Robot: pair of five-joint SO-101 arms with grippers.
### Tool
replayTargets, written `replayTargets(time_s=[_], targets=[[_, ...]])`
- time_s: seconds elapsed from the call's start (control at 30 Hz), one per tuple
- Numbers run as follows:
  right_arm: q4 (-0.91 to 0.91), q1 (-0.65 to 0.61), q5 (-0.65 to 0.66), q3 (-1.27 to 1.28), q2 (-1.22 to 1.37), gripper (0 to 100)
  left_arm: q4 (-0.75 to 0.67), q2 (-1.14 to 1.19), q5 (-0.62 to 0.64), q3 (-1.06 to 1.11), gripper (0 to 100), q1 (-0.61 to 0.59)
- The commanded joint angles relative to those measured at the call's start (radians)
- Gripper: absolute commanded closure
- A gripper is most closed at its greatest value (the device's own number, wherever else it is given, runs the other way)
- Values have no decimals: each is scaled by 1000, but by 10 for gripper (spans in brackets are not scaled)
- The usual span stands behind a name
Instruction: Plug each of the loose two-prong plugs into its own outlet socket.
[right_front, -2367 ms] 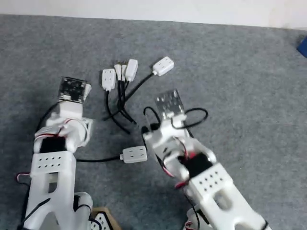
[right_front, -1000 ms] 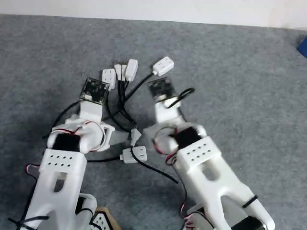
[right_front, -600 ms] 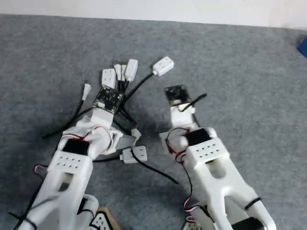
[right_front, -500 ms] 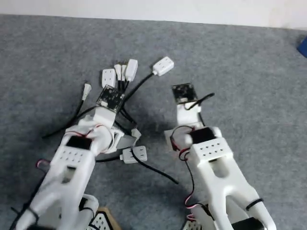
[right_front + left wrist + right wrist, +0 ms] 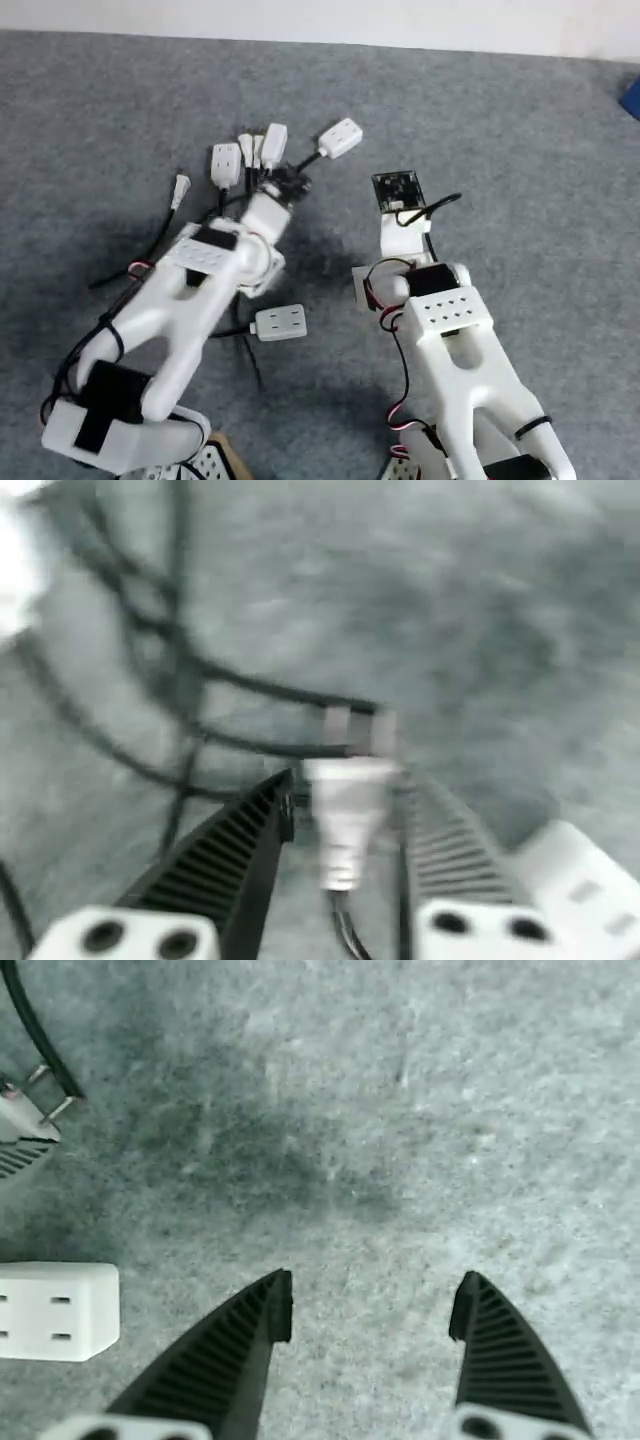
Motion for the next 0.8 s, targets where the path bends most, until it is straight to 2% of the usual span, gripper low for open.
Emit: replayTargets(time_s=[0.0, 0.3, 0.43, 0.6, 0.77], targets=[[-16, 12, 8, -4, -5, 749, 91, -47, -46, -39, 888, 104], [-16, 12, 9, -4, -5, 749, 107, -53, -84, -39, 888, 130], [-16, 12, 8, -4, -5, 749, 144, -54, -86, -159, 888, 133], [-18, 15, 5, -4, -5, 749, 365, 5, -75, -506, 887, 189], [-13, 88, -71, -5, -15, 749, 661, 160, 121, -928, 888, 300]])
